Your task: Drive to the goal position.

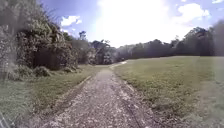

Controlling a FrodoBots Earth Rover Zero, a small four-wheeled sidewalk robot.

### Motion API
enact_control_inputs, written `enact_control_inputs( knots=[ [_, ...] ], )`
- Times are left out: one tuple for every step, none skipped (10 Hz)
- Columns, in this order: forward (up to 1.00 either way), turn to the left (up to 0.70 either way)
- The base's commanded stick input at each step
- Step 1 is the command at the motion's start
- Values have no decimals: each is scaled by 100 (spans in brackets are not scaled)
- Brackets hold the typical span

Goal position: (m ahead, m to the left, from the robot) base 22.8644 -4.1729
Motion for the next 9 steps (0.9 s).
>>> enact_control_inputs(
  knots=[
    [0, 0],
    [0, 0],
    [0, 0],
    [0, 19],
    [0, 69],
    [0, 70],
    [0, 65],
    [0, 50],
    [0, 25]
  ],
)
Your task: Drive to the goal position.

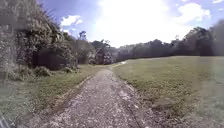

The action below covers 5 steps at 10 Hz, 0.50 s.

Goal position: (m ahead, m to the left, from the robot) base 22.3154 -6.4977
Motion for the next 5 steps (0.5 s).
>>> enact_control_inputs(
  knots=[
    [0, 0],
    [0, 0],
    [0, 0],
    [0, 0],
    [0, 0]
  ],
)
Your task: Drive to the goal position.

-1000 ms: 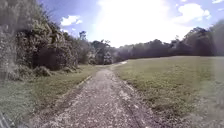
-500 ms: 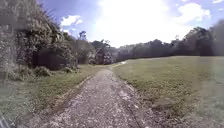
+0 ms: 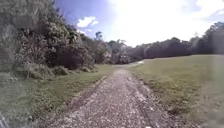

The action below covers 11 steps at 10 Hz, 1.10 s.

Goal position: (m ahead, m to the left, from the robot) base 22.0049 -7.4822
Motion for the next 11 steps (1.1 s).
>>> enact_control_inputs(
  knots=[
    [0, 0],
    [0, 0],
    [0, 0],
    [0, 0],
    [19, 0],
    [69, 0],
    [70, 0],
    [70, 0],
    [70, 0],
    [70, 0],
    [70, 0]
  ],
)
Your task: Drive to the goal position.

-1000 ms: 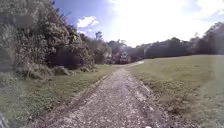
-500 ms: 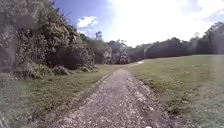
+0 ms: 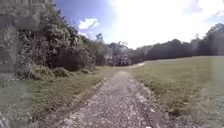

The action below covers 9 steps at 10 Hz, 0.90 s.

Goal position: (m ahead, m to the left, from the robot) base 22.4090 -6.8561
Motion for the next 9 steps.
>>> enact_control_inputs(
  knots=[
    [70, 0],
    [70, 0],
    [70, 0],
    [70, 0],
    [70, 0],
    [70, 0],
    [70, 0],
    [70, -8],
    [70, -31]
  ],
)
